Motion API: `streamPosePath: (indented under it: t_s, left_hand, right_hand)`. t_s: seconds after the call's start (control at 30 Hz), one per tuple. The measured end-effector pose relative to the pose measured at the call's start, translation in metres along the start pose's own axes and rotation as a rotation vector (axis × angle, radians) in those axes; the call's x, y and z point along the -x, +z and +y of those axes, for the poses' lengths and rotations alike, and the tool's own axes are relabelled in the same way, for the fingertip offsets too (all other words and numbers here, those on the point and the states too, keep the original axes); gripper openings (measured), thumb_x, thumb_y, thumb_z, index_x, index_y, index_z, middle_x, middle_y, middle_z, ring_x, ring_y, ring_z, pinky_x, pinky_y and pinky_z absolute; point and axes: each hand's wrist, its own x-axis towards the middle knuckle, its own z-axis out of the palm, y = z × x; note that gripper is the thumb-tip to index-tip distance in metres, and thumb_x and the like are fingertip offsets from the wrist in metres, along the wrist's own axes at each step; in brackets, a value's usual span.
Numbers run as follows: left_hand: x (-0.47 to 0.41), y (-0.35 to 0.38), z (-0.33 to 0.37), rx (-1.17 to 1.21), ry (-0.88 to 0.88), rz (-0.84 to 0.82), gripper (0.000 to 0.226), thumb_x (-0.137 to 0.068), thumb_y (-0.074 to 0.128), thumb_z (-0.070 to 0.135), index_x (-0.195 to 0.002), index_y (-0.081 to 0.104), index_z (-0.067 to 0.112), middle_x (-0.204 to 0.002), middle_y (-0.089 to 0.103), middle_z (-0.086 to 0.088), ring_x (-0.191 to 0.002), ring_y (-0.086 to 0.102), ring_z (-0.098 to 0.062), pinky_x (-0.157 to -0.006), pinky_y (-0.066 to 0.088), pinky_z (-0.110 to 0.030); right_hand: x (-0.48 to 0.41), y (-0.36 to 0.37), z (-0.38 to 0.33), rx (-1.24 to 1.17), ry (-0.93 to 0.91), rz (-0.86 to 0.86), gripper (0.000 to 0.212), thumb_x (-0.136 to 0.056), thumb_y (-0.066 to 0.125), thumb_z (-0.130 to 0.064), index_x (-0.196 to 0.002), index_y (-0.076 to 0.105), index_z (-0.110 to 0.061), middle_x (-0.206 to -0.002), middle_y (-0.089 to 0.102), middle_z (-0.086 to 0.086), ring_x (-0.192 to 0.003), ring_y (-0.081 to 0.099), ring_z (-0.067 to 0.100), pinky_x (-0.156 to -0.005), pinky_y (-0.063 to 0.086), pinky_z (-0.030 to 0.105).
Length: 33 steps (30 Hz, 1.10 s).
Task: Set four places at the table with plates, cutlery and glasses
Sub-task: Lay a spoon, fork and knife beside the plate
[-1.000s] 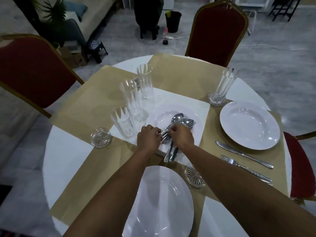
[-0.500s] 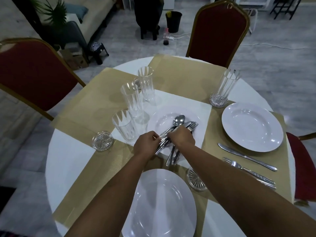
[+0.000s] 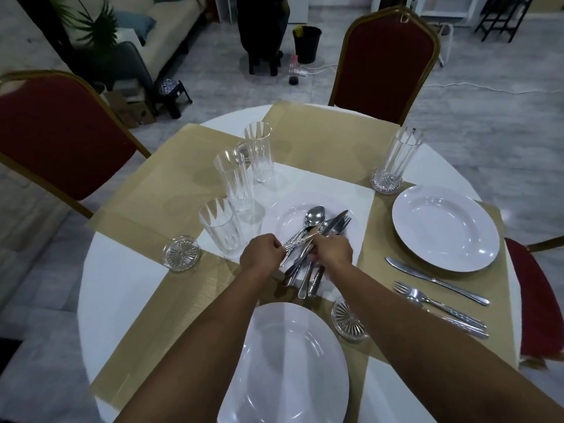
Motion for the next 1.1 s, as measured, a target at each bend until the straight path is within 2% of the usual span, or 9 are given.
streamPosePath:
  t_s: [0.07, 0.2, 0.3, 0.37, 0.47, 0.7, 0.9, 1.03, 1.1]
  left_hand:
    - [0.000, 0.000, 0.001, -0.024, 0.018, 0.010, 0.016, -0.085, 0.058, 0.027, -0.097, 0.067, 0.025, -0.102, 0.067, 0.005, -0.091, 0.062, -0.017, -0.071, 0.047, -0.027]
    - [-0.001, 0.004, 0.010, -0.122, 0.196, 0.074, 0.025, -0.089, 0.055, 0.022, -0.111, 0.065, 0.023, -0.113, 0.057, 0.001, -0.103, 0.056, -0.018, -0.073, 0.043, -0.028]
    - [-0.002, 0.013, 0.022, -0.193, 0.359, 0.072, 0.027, -0.091, 0.052, 0.019, -0.113, 0.066, 0.021, -0.111, 0.060, -0.002, -0.109, 0.052, -0.022, -0.079, 0.044, -0.033]
    - [-0.003, 0.018, 0.028, -0.239, 0.385, 0.077, 0.027, -0.092, 0.050, 0.020, -0.112, 0.068, 0.021, -0.108, 0.062, -0.003, -0.108, 0.052, -0.024, -0.079, 0.044, -0.034]
    - [-0.005, 0.025, 0.033, -0.252, 0.330, 0.084, 0.026, -0.092, 0.049, 0.015, -0.110, 0.068, 0.018, -0.106, 0.063, -0.005, -0.107, 0.053, -0.027, -0.079, 0.045, -0.036]
    - [-0.018, 0.019, 0.041, -0.372, 0.234, 0.006, 0.025, -0.087, 0.053, 0.005, -0.109, 0.064, 0.008, -0.110, 0.062, -0.012, -0.108, 0.055, -0.030, -0.079, 0.048, -0.034]
    - [-0.020, 0.009, 0.043, -0.092, 0.072, -0.081, 0.018, -0.087, 0.050, 0.008, -0.094, 0.065, 0.003, -0.096, 0.068, -0.013, -0.094, 0.064, -0.031, -0.067, 0.045, -0.031]
    - [-0.010, 0.007, 0.049, 0.119, 0.084, -0.166, 0.004, -0.090, 0.056, 0.014, -0.088, 0.059, 0.014, -0.101, 0.065, -0.006, -0.094, 0.061, -0.024, -0.073, 0.045, -0.027]
    - [-0.007, 0.012, 0.052, 0.131, 0.090, -0.209, 0.013, -0.087, 0.060, 0.015, -0.077, 0.058, 0.022, -0.100, 0.066, -0.003, -0.098, 0.061, -0.023, -0.081, 0.048, -0.029]
  right_hand:
    - [-0.002, -0.003, 0.003, -0.067, -0.008, -0.039, 0.019, -0.093, 0.057, -0.021, -0.081, 0.063, -0.006, -0.079, 0.073, 0.014, -0.064, 0.071, 0.026, -0.073, 0.058, 0.046]
    - [-0.002, -0.015, 0.006, -0.133, -0.036, -0.072, 0.014, -0.097, 0.050, -0.012, -0.094, 0.063, -0.006, -0.073, 0.064, 0.009, -0.053, 0.059, 0.019, -0.053, 0.048, 0.033]
    - [-0.001, -0.025, 0.007, -0.164, -0.020, -0.049, 0.013, -0.097, 0.050, -0.011, -0.089, 0.061, -0.010, -0.072, 0.062, 0.007, -0.054, 0.057, 0.019, -0.055, 0.051, 0.032]
    - [-0.003, -0.030, 0.010, -0.182, 0.001, -0.056, 0.013, -0.097, 0.051, -0.011, -0.093, 0.063, -0.008, -0.072, 0.064, 0.008, -0.051, 0.059, 0.019, -0.057, 0.054, 0.033]
    - [-0.008, -0.037, 0.014, -0.196, -0.004, -0.078, 0.012, -0.095, 0.053, -0.010, -0.097, 0.065, -0.005, -0.071, 0.065, 0.009, -0.042, 0.057, 0.015, -0.056, 0.057, 0.033]
    - [-0.006, -0.051, 0.022, -0.229, -0.036, -0.054, 0.013, -0.095, 0.055, -0.009, -0.089, 0.065, -0.002, -0.065, 0.057, 0.009, -0.045, 0.055, 0.018, -0.054, 0.053, 0.032]
    - [-0.005, -0.056, 0.026, -0.275, -0.044, -0.056, 0.014, -0.095, 0.056, -0.009, -0.086, 0.064, -0.004, -0.064, 0.056, 0.007, -0.048, 0.054, 0.019, -0.061, 0.055, 0.036]
    - [-0.004, -0.059, 0.029, -0.280, -0.038, -0.048, 0.013, -0.096, 0.056, -0.011, -0.090, 0.064, -0.003, -0.068, 0.056, 0.009, -0.051, 0.055, 0.019, -0.058, 0.053, 0.032]
    - [-0.003, -0.061, 0.031, -0.285, -0.040, -0.050, 0.013, -0.097, 0.056, -0.012, -0.089, 0.064, -0.005, -0.069, 0.057, 0.009, -0.052, 0.056, 0.019, -0.058, 0.053, 0.032]
